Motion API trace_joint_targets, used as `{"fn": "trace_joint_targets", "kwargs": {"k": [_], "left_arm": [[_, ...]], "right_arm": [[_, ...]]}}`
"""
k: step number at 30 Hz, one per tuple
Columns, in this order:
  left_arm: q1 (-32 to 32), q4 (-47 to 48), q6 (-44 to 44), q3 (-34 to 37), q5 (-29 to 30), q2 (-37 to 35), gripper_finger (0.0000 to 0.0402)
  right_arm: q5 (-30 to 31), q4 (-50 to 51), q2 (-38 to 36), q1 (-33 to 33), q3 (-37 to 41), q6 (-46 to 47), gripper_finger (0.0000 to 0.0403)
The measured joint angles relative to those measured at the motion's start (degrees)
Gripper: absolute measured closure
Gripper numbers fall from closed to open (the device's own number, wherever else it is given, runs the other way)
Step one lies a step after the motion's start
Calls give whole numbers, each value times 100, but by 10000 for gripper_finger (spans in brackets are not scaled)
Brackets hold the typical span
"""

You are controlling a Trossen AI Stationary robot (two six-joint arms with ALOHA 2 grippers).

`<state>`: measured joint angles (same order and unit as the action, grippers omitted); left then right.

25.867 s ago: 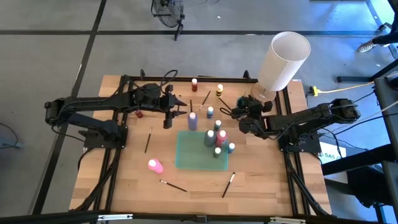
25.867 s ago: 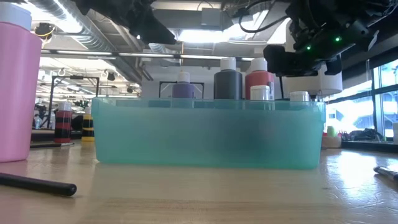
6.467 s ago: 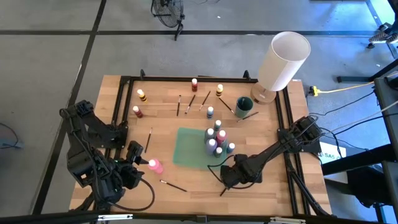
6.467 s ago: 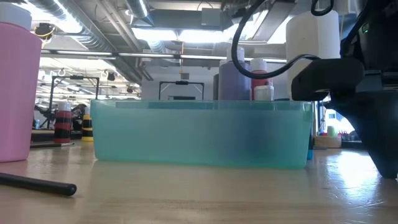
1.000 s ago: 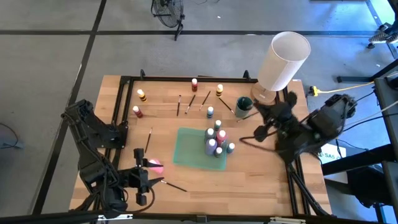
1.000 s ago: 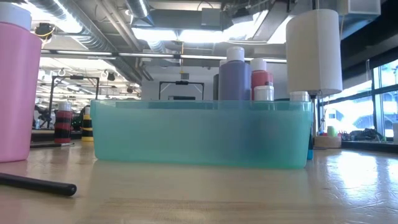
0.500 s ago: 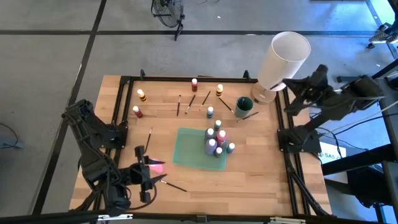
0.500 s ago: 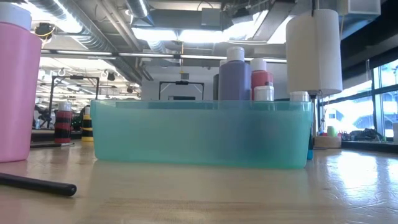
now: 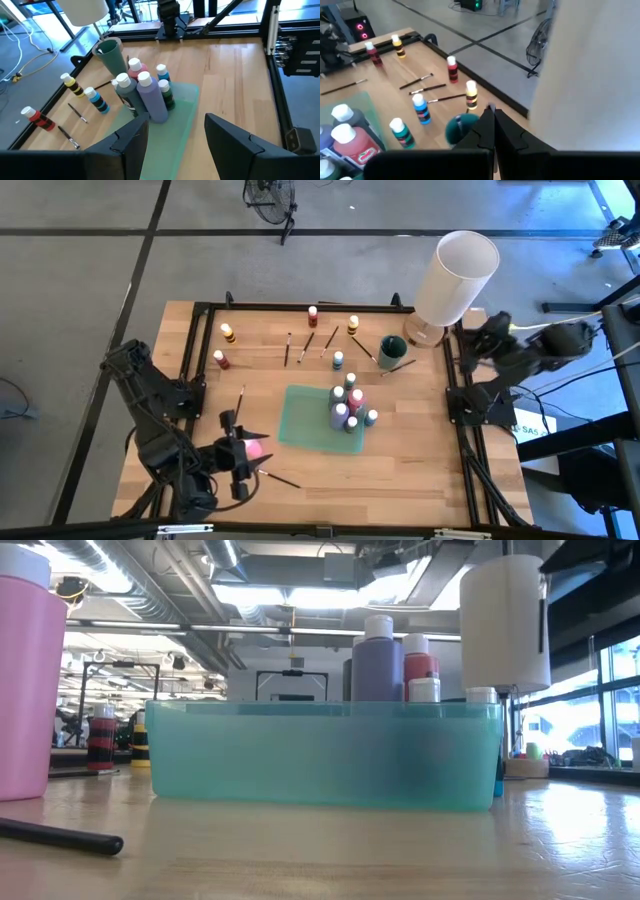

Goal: Pick & Place Paint Supplies
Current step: Put the black eyeshadow brush into the green cup

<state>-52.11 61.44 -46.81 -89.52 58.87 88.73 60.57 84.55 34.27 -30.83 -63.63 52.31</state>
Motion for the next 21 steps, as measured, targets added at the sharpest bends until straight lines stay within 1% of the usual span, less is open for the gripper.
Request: {"fn": "trace_joint_targets", "kwargs": {"k": [3, 8, 13, 16, 21], "left_arm": [[141, -1, -27, 0, -4, 2, 213], [369, 1, -63, 0, -8, 2, 213], [572, 1, -59, 0, -224, 2, 213], [663, 1, -59, 0, -348, 2, 213], [703, -1, -199, 0, -352, 2, 213]], "right_arm": [[68, -594, 158, 1, 514, -40, 403], [508, -1330, 457, 2, 1127, -13, 403], [1014, -1662, 613, 4, 1362, 20, 403], [1125, -2006, 653, 4, 1462, -18, 403], [1142, -2478, 664, 103, 1591, -236, 403]]}}
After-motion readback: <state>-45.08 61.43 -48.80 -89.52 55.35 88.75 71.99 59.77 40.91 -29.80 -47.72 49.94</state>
